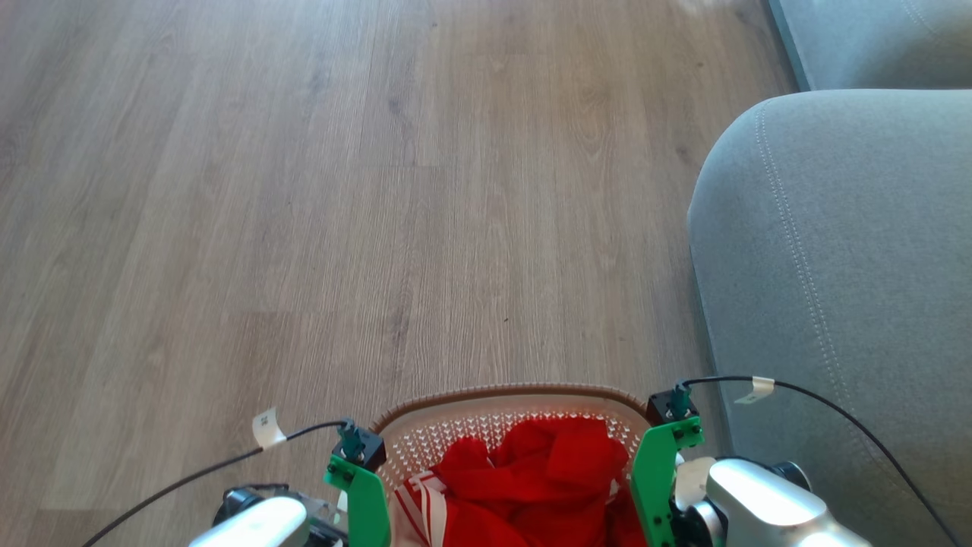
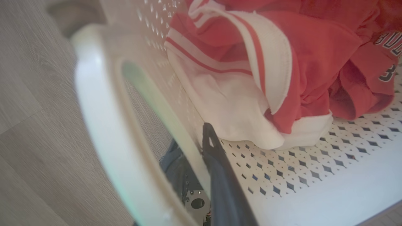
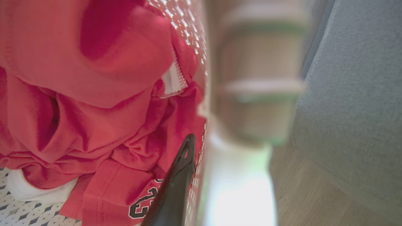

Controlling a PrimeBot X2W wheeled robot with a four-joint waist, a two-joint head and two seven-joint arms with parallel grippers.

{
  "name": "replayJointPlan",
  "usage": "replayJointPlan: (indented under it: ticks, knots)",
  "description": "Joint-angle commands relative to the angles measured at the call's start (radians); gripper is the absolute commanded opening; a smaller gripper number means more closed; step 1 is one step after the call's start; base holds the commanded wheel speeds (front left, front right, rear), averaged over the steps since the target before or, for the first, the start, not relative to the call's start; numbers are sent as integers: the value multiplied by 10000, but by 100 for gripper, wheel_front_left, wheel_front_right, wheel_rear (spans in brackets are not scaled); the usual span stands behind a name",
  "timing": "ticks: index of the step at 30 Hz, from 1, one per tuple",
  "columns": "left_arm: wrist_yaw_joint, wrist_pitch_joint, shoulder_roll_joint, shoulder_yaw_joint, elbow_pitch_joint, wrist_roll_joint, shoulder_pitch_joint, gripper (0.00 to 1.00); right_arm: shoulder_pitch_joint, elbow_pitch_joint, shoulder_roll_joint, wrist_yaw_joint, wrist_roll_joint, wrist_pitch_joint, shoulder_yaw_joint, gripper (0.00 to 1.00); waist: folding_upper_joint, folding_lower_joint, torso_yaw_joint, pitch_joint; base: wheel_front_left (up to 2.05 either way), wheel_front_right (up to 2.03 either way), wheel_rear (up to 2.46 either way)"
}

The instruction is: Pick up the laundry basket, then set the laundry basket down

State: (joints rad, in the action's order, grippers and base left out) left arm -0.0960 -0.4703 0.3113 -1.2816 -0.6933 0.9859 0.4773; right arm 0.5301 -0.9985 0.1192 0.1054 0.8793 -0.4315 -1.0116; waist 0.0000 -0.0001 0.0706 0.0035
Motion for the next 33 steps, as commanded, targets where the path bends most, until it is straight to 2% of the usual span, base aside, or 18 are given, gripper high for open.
replayJointPlan:
  ticks: [1,33]
  knots:
    - [-347,-14,-195,13,729,-222,479,0,207,542,-412,253,-387,17,-294,0,0,1,4,-4,0,0,0]
    - [-347,4,-141,13,719,-66,454,0,98,763,-369,253,-564,-231,-132,0,0,1,-73,-157,0,0,0]
